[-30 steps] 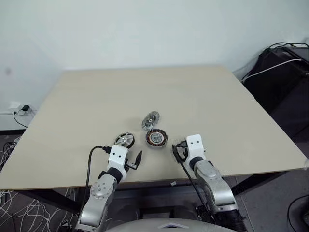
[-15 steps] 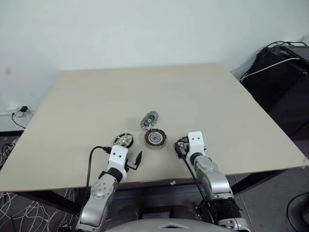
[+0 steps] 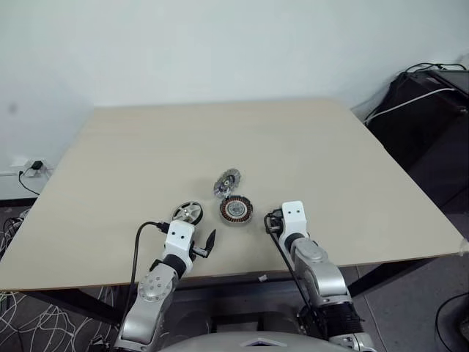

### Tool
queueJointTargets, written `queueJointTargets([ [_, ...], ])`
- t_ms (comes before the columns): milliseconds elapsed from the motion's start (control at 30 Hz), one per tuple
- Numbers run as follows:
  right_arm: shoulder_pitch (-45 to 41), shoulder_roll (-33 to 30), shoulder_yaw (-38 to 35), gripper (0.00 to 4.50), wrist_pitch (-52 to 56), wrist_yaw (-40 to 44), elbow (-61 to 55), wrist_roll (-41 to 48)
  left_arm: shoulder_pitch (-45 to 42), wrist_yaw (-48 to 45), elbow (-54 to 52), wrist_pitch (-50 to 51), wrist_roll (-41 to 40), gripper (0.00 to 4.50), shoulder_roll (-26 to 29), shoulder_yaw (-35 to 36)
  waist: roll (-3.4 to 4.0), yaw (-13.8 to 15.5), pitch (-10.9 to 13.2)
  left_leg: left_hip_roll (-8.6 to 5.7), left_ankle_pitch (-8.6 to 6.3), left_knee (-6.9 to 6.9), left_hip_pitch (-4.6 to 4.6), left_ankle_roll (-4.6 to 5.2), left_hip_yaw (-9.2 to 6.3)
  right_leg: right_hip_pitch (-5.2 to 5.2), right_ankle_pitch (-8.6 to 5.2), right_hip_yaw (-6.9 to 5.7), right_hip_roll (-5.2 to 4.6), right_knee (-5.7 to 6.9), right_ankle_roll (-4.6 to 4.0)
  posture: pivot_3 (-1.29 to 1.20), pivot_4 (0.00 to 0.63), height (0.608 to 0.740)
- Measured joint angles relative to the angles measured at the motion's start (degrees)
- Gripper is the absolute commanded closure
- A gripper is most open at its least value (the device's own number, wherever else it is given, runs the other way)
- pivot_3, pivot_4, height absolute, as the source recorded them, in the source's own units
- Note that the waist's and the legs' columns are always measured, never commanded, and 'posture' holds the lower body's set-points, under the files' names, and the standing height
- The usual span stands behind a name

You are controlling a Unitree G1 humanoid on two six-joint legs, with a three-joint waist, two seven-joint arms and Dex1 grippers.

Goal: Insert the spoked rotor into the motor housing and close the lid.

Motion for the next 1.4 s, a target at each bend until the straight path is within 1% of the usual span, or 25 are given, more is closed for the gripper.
queueJointTargets([
  [200, 0.4, -0.4, 1.6, 3.82, 0.8, 0.5, -4.9, -0.2, 0.0, 0.0, 0.0, 0.0, 0.0, 0.0, 0.0, 0.0, 0.1, -0.1, 0.1, 0.01, 0.0, 0.0, -0.01, -0.01, 0.01, -0.03, 0.0, 0.02, 0.01, 0.01, 0.01, 0.0, 0.0, 0.74],
  [400, -4.4, -0.5, 4.3, 3.82, 3.1, 1.5, -8.5, -0.5, -0.2, 0.0, 0.0, 0.0, 0.0, 0.0, -0.3, 0.0, 0.1, -0.4, 0.1, 0.01, 0.02, 0.0, 0.0, -0.02, -0.01, -0.02, 0.0, 0.0, 0.02, 0.01, 0.0, 0.0, 0.0, 0.74],
  [633, -9.6, 1.1, 8.8, 3.82, 3.3, 2.6, -2.6, -2.1, -0.1, 0.3, 0.0, 0.0, -0.1, 0.0, -0.7, 0.1, 0.1, -0.6, 0.1, 0.0, 0.02, -0.03, -0.02, -0.03, 0.0, -0.06, 0.02, 0.01, 0.01, 0.01, -0.02, 0.0, 0.0, 0.74],
  [833, -13.0, 2.2, 10.4, 3.82, 1.6, 3.5, 5.1, -2.6, 0.2, 0.5, 0.0, 0.0, -0.3, 0.0, -0.7, 0.3, 0.1, -0.8, 0.1, 0.0, 0.03, -0.06, -0.01, -0.05, 0.0, -0.08, 0.06, 0.01, 0.02, 0.01, -0.1, 0.0, 0.0, 0.74],
  [933, -13.4, 2.8, 10.8, 3.82, 1.0, 3.8, 6.9, -2.8, 0.2, 0.5, 0.0, 0.0, -0.4, 0.0, -0.6, 0.4, 0.1, -0.9, 0.1, 0.0, 0.04, -0.09, -0.01, -0.06, 0.0, -0.1, 0.06, 0.01, 0.02, 0.01, -0.1, 0.0, 0.0, 0.74],
  [1200, -13.5, 4.1, 14.8, 3.82, 0.3, 6.5, 7.8, -3.7, 0.4, 0.5, 0.0, 0.0, -0.6, 0.0, -0.7, 0.6, 0.1, -0.9, 0.1, 0.0, 0.05, -0.11, -0.01, -0.07, 0.0, -0.12, 0.06, 0.02, 0.02, 0.02, -0.1, 0.0, 0.0, 0.74],
  [1400, -13.5, 4.3, 14.8, 3.82, 0.2, 6.8, 8.4, -3.8, 0.7, 0.5, 0.0, 0.0, -0.6, 0.0, -0.7, 0.6, 0.1, -0.9, 0.1, 0.0, 0.05, -0.11, -0.01, -0.08, 0.0, -0.12, 0.06, 0.02, 0.02, 0.02, -0.11, 0.0, 0.0, 0.74],
])
